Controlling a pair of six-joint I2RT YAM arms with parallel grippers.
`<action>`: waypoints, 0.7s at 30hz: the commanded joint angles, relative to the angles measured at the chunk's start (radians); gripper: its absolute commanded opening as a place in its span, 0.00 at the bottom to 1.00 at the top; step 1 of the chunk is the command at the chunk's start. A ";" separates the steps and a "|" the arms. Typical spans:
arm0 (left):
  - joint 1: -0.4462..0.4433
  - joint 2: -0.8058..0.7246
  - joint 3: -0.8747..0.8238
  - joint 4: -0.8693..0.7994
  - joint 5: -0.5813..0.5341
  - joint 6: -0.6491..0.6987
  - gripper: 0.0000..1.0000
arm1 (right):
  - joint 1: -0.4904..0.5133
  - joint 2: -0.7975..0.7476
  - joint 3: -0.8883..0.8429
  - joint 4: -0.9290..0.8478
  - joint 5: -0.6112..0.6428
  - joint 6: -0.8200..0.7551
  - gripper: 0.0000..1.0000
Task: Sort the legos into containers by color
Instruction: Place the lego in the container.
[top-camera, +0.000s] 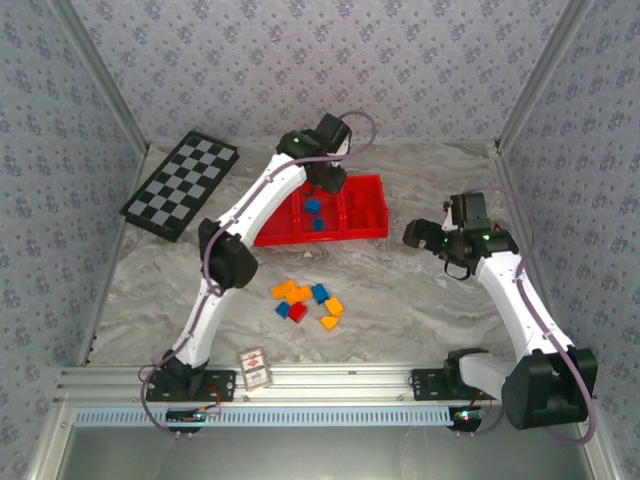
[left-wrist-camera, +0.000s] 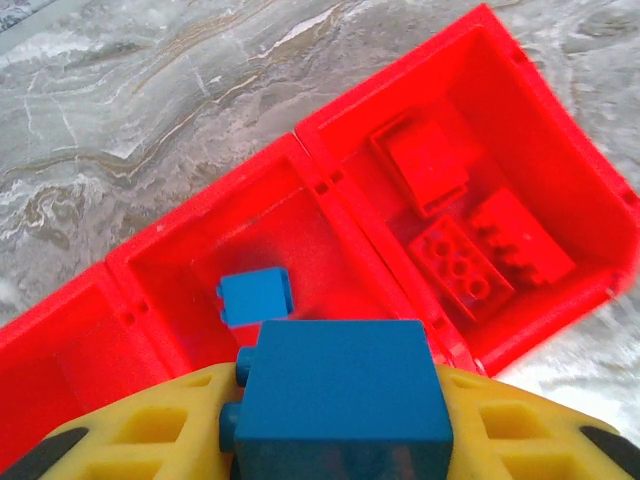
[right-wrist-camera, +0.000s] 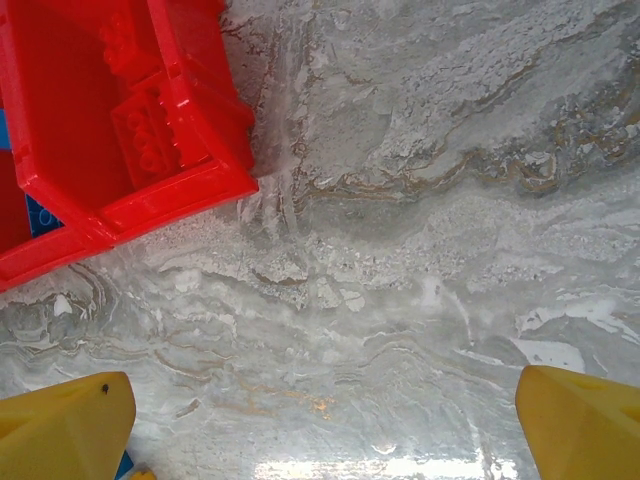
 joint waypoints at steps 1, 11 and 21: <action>0.021 0.054 0.057 -0.087 0.006 0.027 0.41 | -0.015 -0.022 -0.012 -0.041 -0.003 0.005 1.00; 0.067 0.085 -0.021 0.014 0.060 0.017 0.49 | -0.039 -0.012 -0.019 -0.004 -0.004 0.001 1.00; 0.097 0.105 -0.037 0.127 0.128 0.021 0.56 | -0.040 -0.025 -0.017 -0.023 -0.003 0.002 1.00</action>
